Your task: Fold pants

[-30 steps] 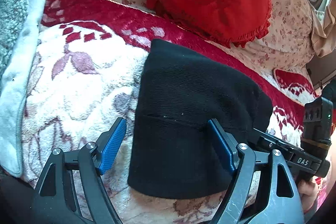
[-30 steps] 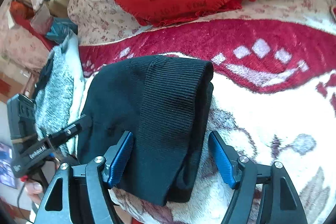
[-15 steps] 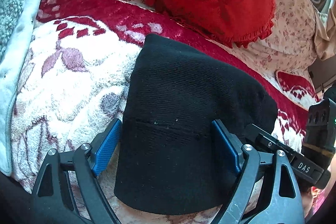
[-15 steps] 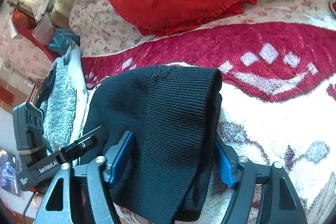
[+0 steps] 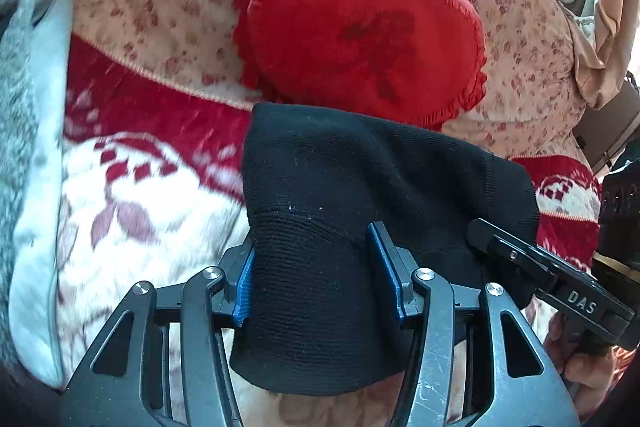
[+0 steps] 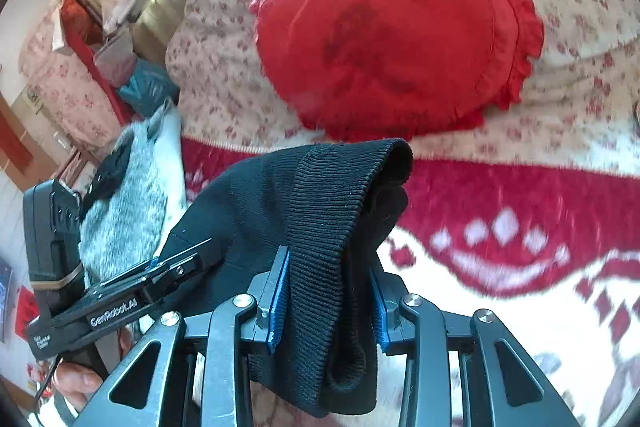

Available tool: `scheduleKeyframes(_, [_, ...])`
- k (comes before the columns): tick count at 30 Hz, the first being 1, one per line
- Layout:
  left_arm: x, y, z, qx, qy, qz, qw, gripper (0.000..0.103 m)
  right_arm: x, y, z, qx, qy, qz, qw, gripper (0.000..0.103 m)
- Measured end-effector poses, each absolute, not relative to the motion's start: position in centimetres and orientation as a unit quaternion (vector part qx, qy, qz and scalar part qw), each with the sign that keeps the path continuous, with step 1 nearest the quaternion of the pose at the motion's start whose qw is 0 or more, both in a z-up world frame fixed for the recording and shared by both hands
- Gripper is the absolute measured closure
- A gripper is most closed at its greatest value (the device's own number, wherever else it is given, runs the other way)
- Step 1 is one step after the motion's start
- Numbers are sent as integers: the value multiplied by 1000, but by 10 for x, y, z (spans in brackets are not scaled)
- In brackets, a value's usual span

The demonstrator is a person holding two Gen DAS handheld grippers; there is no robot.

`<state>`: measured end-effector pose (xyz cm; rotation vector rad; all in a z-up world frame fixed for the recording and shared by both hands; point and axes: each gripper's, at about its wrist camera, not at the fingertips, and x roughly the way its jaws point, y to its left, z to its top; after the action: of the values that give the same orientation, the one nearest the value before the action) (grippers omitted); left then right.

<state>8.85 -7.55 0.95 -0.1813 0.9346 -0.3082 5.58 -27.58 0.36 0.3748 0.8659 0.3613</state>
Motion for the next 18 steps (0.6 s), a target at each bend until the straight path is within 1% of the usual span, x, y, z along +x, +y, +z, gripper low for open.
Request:
scheduleKeyframes(2, [101, -82, 4, -73, 454, -143, 877, 52, 68, -279, 3, 181, 414, 165, 877, 69])
scheduleKeyframes(5, [120, -89, -23, -58, 492, -122, 860, 52, 94, -284, -18, 175, 448, 144, 865, 67])
scheduleKeyframes(6, [124, -89, -33, -54, 502, -119, 855, 50, 100, -285, -27, 168, 464, 129, 860, 65])
scheduleKeyframes(7, [124, -88, -37, -59, 499, -122, 856, 45, 105, -288, -40, 162, 485, 111, 852, 59])
scheduleKeyframes(8, [124, -86, -37, -60, 494, -121, 859, 42, 105, -292, -46, 170, 490, 108, 848, 58])
scheduleKeyframes(9, [122, -84, -36, -58, 492, -118, 861, 37, 103, -298, -47, 189, 485, 114, 846, 57])
scheduleKeyframes(11, [122, -81, -33, -60, 493, -115, 860, 36, 99, -305, -42, 195, 481, 110, 847, 57])
scheduleKeyframes(13, [120, -80, -28, -56, 493, -106, 862, 36, 92, -307, -28, 170, 472, 98, 860, 57])
scheduleKeyframes(16, [115, -81, -20, -39, 479, -88, 873, 36, 79, -300, -4, 125, 443, 95, 883, 61])
scheduleKeyframes(18, [114, -85, -20, -27, 472, -78, 878, 36, 75, -294, 9, 121, 428, 110, 889, 63])
